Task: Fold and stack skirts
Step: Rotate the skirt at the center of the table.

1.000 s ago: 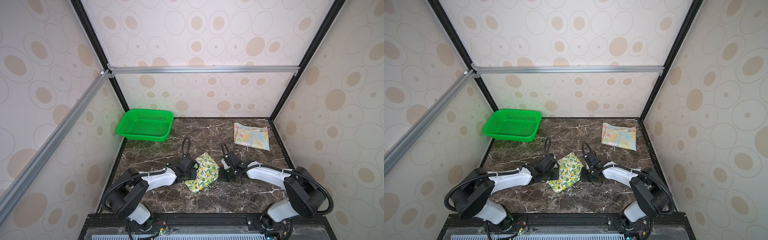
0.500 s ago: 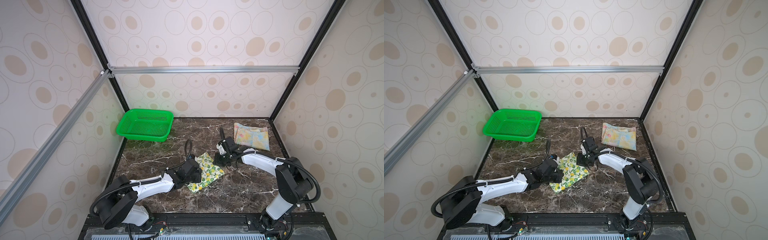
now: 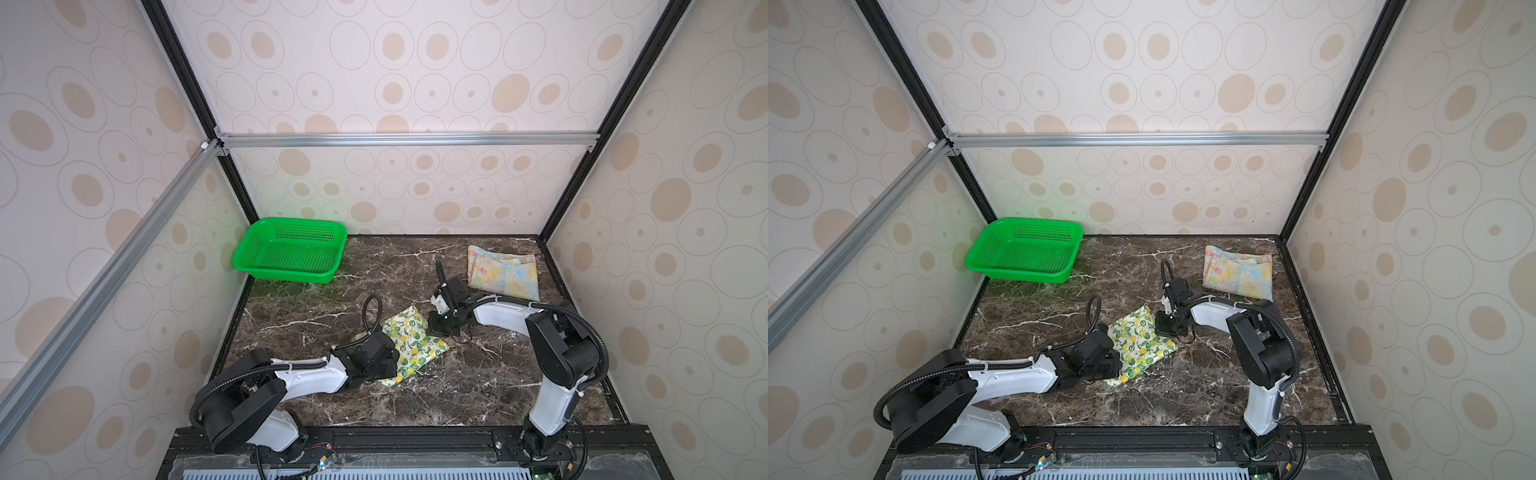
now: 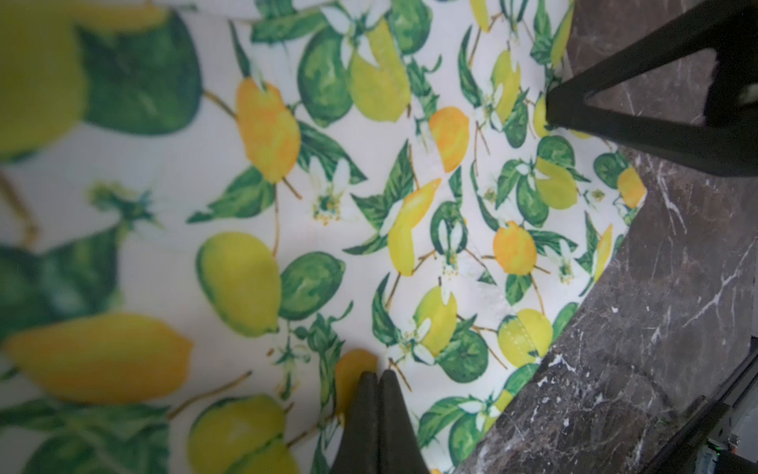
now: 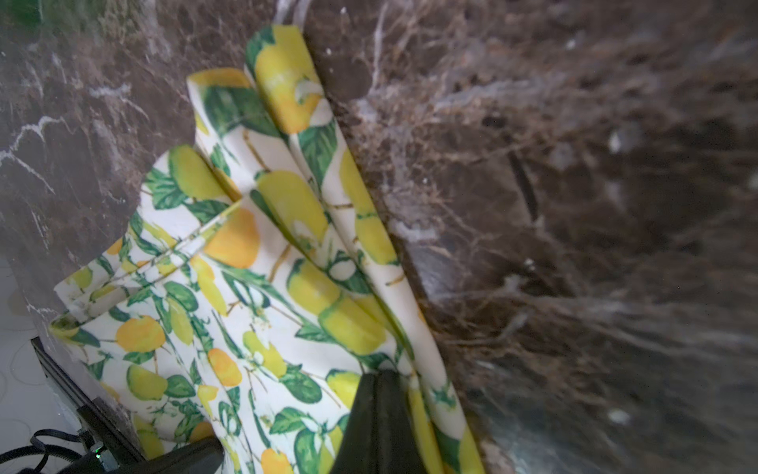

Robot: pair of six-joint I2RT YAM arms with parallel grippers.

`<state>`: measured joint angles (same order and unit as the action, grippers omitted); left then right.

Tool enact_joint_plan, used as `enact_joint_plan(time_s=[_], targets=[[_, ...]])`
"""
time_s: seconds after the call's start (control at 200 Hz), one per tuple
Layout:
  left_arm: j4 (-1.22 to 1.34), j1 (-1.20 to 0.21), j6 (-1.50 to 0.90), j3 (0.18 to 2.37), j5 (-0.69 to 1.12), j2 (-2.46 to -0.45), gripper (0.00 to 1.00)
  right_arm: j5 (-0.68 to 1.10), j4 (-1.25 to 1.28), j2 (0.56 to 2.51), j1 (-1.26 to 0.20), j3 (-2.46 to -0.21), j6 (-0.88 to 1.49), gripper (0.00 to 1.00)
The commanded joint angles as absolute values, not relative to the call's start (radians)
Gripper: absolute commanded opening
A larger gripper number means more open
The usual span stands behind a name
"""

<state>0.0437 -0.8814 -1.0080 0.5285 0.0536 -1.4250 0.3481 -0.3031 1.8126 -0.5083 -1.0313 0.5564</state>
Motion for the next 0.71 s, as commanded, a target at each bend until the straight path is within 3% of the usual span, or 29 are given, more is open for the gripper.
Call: enact_joint_plan(time_s=[0.0,0.35,0.7], targets=[[-0.071,-0.858,-1.014,0.509,-0.002,-1.39,0.0,0.335,-0.328,1.761,-0.505,-0.949,0.588,0.0],[-0.161,-0.757,-0.92,0.537,-0.058,-1.342,0.0,0.333,-0.309,1.552,-0.563,-0.733,0.705,0.0],[-0.227,-0.751,-0.791,0.641,-0.089,-1.314,0.0,0.326,-0.461,1.434,-0.567,-0.829,0.638,0.0]])
